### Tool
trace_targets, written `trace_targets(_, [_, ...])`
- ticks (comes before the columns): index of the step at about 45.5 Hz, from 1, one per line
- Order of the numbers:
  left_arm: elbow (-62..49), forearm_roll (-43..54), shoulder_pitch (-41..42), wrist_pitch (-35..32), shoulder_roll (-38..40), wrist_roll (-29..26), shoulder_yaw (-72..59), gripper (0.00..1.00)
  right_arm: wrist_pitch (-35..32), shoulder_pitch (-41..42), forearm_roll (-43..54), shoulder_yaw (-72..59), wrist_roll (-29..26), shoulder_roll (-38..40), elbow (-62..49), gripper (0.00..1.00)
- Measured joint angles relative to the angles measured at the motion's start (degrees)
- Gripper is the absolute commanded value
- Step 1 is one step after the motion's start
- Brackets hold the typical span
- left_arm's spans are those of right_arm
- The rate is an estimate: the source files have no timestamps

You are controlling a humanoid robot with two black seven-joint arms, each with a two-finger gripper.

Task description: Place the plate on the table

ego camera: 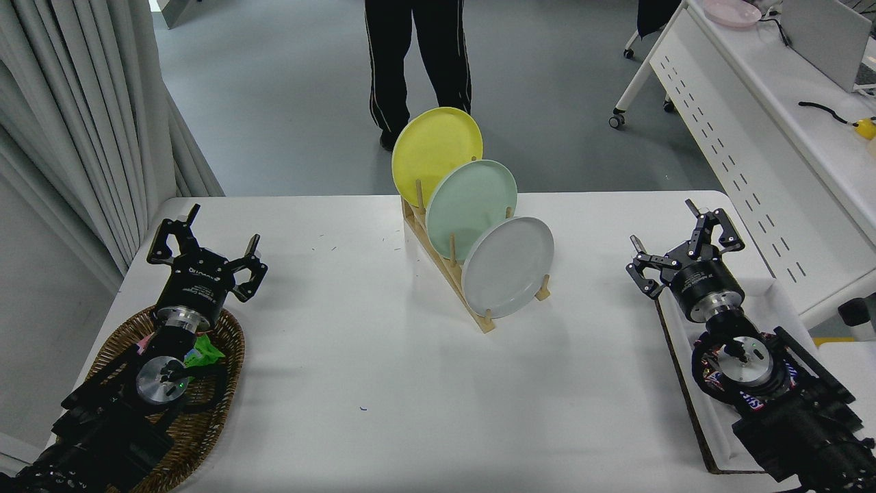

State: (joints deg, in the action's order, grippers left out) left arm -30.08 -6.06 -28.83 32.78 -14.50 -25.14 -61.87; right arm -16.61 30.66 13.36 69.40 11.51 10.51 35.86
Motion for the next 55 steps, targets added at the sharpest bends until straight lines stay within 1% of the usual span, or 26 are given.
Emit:
trace_targets(42, [0.0, 0.1, 0.0, 0.2, 0.0, -0.2, 0.0, 1.0, 0.0, -0.3, 0.0, -2.1, 0.0, -0.6, 0.0, 1.0])
trace_targets(55, [0.0, 0.1, 0.0, 0.2, 0.0, -0.2, 0.0, 1.0, 0.0, 0.6, 0.0, -2.1, 0.0, -0.8, -2.0, 1.0])
